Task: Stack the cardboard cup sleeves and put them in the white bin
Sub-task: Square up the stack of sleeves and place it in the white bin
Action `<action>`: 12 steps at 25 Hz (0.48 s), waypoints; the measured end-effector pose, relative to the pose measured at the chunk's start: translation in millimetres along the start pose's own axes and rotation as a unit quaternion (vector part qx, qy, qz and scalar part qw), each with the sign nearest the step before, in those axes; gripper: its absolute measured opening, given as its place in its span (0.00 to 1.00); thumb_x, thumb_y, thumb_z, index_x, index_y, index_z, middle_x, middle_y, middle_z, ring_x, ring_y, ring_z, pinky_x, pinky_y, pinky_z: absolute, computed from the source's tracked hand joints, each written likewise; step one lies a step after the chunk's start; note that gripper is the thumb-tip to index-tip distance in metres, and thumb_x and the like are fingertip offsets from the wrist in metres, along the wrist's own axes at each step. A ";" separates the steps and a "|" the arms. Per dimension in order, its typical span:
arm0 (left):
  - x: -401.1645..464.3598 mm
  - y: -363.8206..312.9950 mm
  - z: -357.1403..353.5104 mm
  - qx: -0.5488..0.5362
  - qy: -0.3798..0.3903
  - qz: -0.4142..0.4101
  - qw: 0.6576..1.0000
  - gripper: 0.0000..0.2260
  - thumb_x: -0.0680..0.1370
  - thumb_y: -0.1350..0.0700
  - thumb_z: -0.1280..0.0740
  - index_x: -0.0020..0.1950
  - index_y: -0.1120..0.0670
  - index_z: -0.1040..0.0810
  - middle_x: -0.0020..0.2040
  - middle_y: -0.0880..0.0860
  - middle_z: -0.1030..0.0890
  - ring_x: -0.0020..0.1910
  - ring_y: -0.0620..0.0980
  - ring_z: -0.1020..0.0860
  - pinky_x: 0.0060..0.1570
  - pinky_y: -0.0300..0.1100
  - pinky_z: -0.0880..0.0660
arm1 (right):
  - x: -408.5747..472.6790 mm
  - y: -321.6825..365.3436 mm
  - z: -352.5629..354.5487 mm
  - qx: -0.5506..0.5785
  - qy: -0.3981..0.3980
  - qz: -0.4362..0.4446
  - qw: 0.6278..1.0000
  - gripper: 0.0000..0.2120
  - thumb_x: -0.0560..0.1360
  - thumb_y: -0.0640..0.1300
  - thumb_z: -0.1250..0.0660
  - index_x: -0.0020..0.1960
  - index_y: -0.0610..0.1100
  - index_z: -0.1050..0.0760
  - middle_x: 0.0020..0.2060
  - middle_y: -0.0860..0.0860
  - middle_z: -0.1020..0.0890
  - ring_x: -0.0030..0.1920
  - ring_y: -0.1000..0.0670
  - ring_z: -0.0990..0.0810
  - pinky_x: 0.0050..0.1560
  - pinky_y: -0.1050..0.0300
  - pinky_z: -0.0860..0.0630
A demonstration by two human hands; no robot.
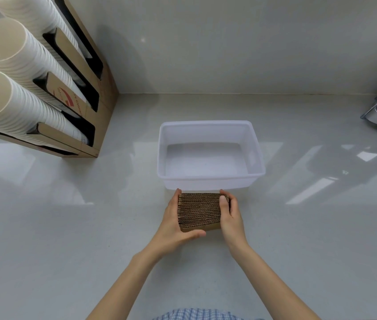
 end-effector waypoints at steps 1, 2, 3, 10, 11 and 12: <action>1.6 1.4 3.2 0.037 0.010 -0.007 0.999 0.53 0.63 0.49 0.24 0.74 0.52 0.59 0.72 0.45 0.47 0.71 0.40 0.48 0.68 0.35 0.49 | 0.0 0.3 -0.3 -0.001 0.001 0.000 1.000 0.16 0.79 0.48 0.48 0.66 0.47 0.35 0.55 0.52 0.26 0.54 0.53 0.28 0.53 0.62 0.34; 3.5 1.9 6.0 0.072 0.015 -0.014 0.997 0.54 0.62 0.50 0.24 0.74 0.53 0.60 0.74 0.48 0.48 0.72 0.42 0.49 0.68 0.34 0.50 | 0.4 0.4 -0.2 -0.001 0.002 -0.001 1.000 0.16 0.79 0.49 0.48 0.66 0.47 0.35 0.55 0.52 0.26 0.54 0.53 0.28 0.54 0.61 0.34; 5.6 0.8 7.8 0.099 0.019 -0.024 0.995 0.54 0.62 0.49 0.24 0.73 0.53 0.61 0.75 0.51 0.49 0.73 0.45 0.49 0.68 0.35 0.51 | 0.7 0.1 -0.1 -0.002 0.004 -0.001 1.000 0.16 0.79 0.49 0.48 0.65 0.47 0.35 0.55 0.52 0.26 0.54 0.53 0.28 0.54 0.60 0.34; 4.9 -4.1 8.0 0.091 -0.019 -0.052 0.994 0.44 0.61 0.44 0.33 0.73 0.51 0.49 0.72 0.54 0.40 0.72 0.51 0.42 0.70 0.40 0.45 | 0.9 -5.5 13.5 -0.075 0.100 0.031 0.992 0.28 0.76 0.51 0.39 0.72 0.47 0.44 0.65 0.51 0.30 0.63 0.54 0.31 0.59 0.62 0.37; 4.3 -2.5 7.8 0.082 -0.021 -0.055 0.995 0.44 0.61 0.45 0.33 0.72 0.53 0.47 0.70 0.53 0.37 0.71 0.50 0.40 0.70 0.42 0.42 | 1.0 -6.3 18.8 -0.106 0.129 0.038 0.985 0.35 0.73 0.52 0.34 0.73 0.47 0.48 0.65 0.52 0.33 0.64 0.55 0.33 0.60 0.63 0.38; 3.7 -2.0 8.2 0.075 -0.024 -0.063 0.995 0.42 0.62 0.46 0.31 0.72 0.53 0.45 0.67 0.51 0.35 0.69 0.50 0.37 0.69 0.42 0.39 | 0.8 -6.1 24.1 -0.143 0.157 0.050 0.976 0.43 0.68 0.52 0.30 0.74 0.47 0.51 0.65 0.54 0.35 0.66 0.56 0.35 0.61 0.64 0.39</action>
Point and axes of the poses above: each hand's wrist, its own x-axis towards the middle knuckle, its own z-axis out of the back of the hand, y = z × x, the point moved 1 cm from there along x, towards the middle knuckle
